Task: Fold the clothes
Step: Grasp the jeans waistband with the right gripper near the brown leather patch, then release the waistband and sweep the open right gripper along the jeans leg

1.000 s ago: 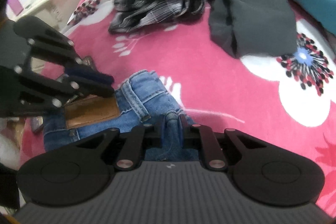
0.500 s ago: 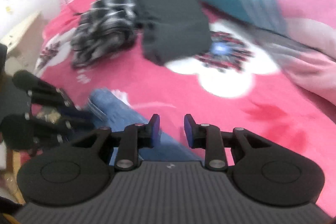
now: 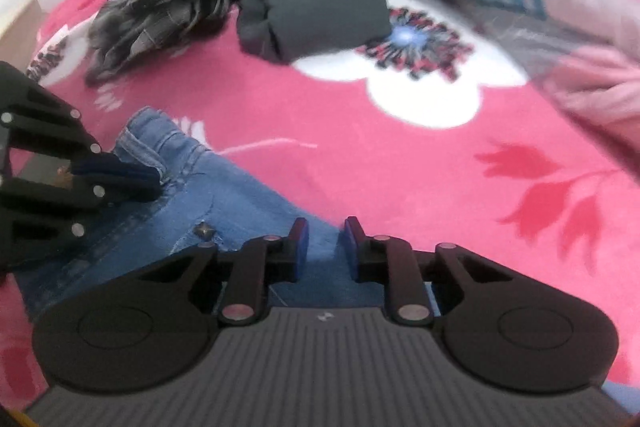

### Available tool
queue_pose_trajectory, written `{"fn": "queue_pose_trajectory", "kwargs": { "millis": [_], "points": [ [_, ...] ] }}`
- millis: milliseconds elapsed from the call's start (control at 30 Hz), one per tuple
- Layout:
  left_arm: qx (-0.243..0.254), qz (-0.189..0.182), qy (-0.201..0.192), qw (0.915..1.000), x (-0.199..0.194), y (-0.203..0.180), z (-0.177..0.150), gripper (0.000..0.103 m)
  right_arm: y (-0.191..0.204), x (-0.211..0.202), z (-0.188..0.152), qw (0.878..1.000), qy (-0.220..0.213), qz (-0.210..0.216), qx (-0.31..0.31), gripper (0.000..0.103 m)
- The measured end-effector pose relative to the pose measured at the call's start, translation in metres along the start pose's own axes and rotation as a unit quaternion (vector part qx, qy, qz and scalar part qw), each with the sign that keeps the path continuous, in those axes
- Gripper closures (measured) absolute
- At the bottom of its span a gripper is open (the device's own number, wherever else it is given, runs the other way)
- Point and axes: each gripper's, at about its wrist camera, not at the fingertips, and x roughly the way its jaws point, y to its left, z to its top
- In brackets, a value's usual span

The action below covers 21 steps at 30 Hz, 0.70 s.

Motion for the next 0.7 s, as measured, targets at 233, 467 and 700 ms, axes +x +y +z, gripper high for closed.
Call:
{"fn": "queue_pose_trajectory", "kwargs": {
  "millis": [233,467,700],
  "points": [
    [0.016,0.011,-0.004,0.9998,0.007,-0.003,-0.002,0.098,0.004,0.031,-0.002,1.0,0.02,0.021,0.008,0.087],
    [0.018,0.008,-0.01,0.9998,0.006,-0.001,-0.003,0.098,0.011,-0.001,0.001,0.998,-0.007,-0.003,0.068,0.085],
    [0.021,0.016,-0.01,0.9996,0.005,-0.004,-0.005,0.098,0.008,0.019,-0.017,0.99,0.007,-0.03,0.138,0.087]
  ]
}}
